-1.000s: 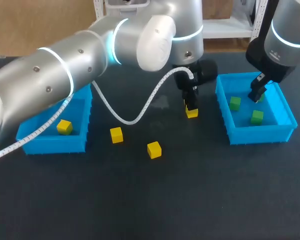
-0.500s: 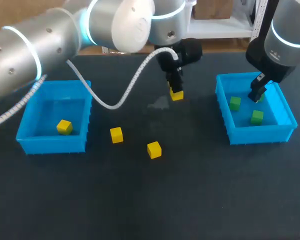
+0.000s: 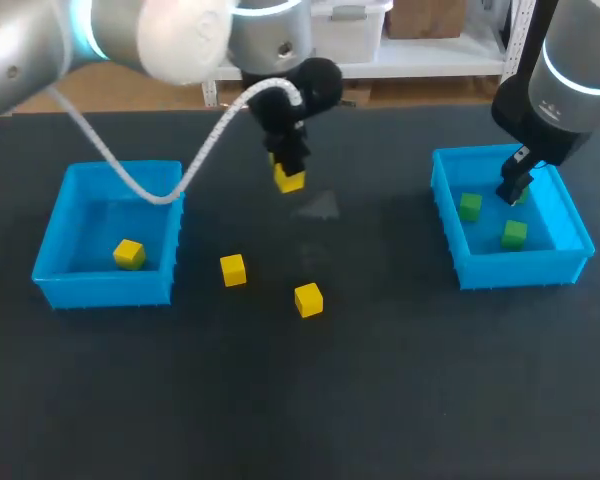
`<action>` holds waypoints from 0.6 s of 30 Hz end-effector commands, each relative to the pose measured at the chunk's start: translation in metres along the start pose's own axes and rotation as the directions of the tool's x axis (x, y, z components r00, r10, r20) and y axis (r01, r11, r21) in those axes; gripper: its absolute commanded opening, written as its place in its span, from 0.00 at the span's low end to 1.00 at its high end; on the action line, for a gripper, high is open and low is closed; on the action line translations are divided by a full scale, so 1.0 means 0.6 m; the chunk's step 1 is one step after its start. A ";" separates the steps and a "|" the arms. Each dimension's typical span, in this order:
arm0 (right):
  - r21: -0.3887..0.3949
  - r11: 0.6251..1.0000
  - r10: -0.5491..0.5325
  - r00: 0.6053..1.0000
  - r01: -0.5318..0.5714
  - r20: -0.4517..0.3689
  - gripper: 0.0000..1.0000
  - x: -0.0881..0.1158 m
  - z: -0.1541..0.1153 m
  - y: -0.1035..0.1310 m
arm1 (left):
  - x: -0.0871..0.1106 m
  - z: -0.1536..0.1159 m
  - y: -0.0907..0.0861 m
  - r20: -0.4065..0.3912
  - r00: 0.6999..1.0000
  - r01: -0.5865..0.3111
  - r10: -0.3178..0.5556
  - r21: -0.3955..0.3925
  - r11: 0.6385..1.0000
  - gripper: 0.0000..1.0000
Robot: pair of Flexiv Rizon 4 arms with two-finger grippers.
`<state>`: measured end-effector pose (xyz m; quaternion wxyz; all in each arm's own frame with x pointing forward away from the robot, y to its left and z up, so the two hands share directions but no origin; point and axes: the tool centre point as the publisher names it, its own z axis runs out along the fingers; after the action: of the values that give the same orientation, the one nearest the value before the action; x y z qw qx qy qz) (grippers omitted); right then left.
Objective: Put the green cubes in the right bin and the yellow cubes in the left bin.
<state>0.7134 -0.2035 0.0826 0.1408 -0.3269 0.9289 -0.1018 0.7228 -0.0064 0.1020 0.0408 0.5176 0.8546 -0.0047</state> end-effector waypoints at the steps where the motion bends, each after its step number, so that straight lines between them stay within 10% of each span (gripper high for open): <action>1: 0.002 1.000 0.001 1.000 -0.001 0.003 1.00 0.002 -0.001 0.001 | 0.091 -0.005 -0.006 0.068 0.997 0.032 -0.030 -0.025 0.999 0.00; 18: 0.002 1.000 0.001 1.000 -0.001 0.003 1.00 0.002 -0.001 0.001 | 0.276 -0.017 0.032 0.104 0.954 0.288 -0.282 -0.048 0.956 0.00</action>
<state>0.7134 -0.2035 0.0826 0.1408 -0.3269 0.9289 -0.1018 0.6866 0.1185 0.1028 0.0350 0.3890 0.9203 0.0217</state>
